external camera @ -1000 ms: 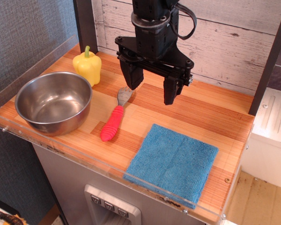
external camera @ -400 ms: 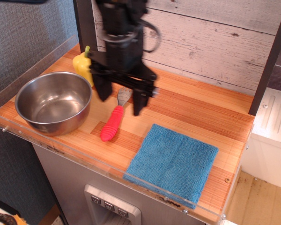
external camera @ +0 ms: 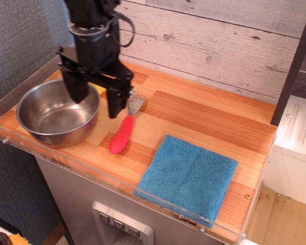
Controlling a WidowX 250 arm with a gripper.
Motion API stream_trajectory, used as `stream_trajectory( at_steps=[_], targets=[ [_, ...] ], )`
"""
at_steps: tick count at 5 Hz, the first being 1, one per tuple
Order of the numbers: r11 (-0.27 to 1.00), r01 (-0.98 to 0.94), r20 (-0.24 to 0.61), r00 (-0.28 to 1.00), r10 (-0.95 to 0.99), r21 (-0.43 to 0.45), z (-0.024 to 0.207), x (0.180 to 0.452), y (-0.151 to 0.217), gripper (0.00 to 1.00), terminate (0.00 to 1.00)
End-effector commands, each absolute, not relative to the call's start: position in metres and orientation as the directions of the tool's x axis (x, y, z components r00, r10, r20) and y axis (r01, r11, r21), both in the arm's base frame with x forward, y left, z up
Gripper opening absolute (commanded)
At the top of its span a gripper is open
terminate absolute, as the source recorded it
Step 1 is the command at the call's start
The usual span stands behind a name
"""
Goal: PICK UP THE VESSES AND PUT ON THE TABLE
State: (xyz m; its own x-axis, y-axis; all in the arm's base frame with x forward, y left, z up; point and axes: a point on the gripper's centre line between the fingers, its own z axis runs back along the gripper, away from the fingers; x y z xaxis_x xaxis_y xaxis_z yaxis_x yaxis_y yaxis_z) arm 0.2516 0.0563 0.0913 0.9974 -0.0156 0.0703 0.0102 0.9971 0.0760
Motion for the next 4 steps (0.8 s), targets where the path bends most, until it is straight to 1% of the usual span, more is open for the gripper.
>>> stream_trajectory(
  at_steps=[1,3,4],
  targets=[
    [0.987,0.000,0.052,0.999,-0.008,0.161,0.078,0.261,0.075,1.00,0.00],
    [0.981,-0.025,0.000,1.000,0.025,0.194,0.061,0.267,0.087,1.00,0.00],
    [0.982,-0.034,-0.001,0.999,0.035,0.183,0.055,0.268,0.088,1.00,0.00]
  ],
)
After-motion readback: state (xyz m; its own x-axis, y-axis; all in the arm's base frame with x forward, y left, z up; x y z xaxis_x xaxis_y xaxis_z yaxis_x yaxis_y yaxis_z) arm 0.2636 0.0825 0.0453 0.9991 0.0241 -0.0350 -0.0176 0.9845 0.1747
